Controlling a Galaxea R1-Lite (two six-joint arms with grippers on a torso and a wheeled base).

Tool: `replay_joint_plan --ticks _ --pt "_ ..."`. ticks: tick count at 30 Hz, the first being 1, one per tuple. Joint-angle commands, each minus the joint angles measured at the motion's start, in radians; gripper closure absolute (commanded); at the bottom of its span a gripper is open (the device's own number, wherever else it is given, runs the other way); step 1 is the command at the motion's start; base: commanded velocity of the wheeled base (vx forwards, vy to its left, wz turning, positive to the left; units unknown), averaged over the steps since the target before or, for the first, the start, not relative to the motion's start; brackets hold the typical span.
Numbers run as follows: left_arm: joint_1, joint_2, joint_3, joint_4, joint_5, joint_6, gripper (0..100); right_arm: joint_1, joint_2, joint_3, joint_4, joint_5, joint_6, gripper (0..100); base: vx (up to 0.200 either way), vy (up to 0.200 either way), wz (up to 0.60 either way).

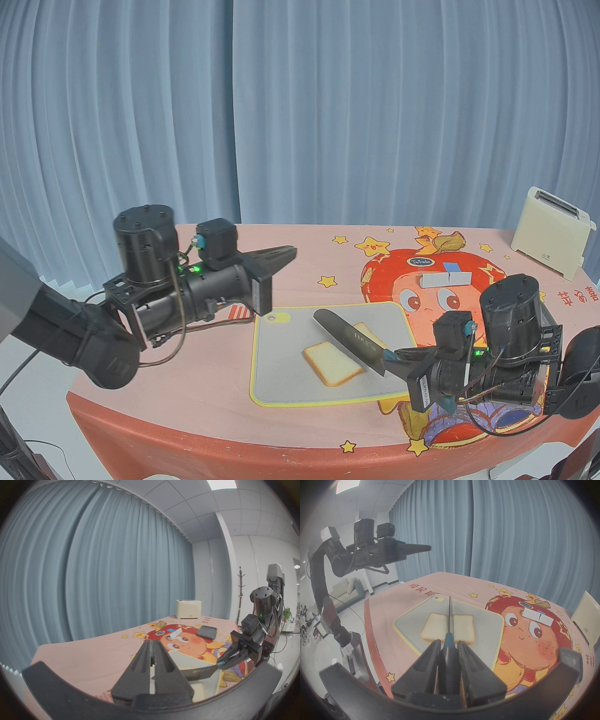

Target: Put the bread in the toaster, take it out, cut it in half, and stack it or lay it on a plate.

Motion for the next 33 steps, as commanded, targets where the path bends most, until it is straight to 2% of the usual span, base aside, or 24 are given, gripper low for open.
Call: replay_joint_plan --ticks 1,11,15,18,23,26,27,33 --pt "0.071 -0.127 0.082 -0.006 0.005 0.004 100 -0.017 0.001 -0.003 -0.003 -0.001 -0.003 100 0.0 0.0 0.0" --pt "0.108 -0.279 0.234 -0.007 0.01 0.001 100 -0.017 0.001 -0.004 -0.003 0.004 -0.007 100 0.0 0.0 0.0" --pt "0.174 -0.342 0.298 -0.01 0.016 0.004 100 -0.017 -0.001 -0.01 -0.035 0.008 -0.007 100 0.0 0.0 0.0" --pt "0.194 -0.371 0.335 -0.029 0.021 0.004 100 -0.017 0.002 -0.006 -0.079 0.014 -0.004 100 0.0 0.0 0.0" --pt "0.212 -0.463 0.481 -0.11 0.022 0.004 100 -0.017 -0.002 -0.003 -0.127 0.014 -0.003 100 0.0 0.0 0.0" --pt "0.231 -0.484 0.51 -0.112 0.024 0.004 100 -0.017 -0.004 -0.003 -0.128 0.014 -0.003 100 0.0 0.0 0.0" --pt "0.251 -0.529 0.565 -0.113 0.025 0.005 100 -0.017 -0.006 -0.001 -0.128 0.01 -0.001 100 0.0 0.0 0.0" --pt "0.265 -0.622 0.691 -0.115 0.031 0.013 100 -0.034 -0.009 0.0 -0.13 0.002 -0.001 100 0.0 0.0 0.0"
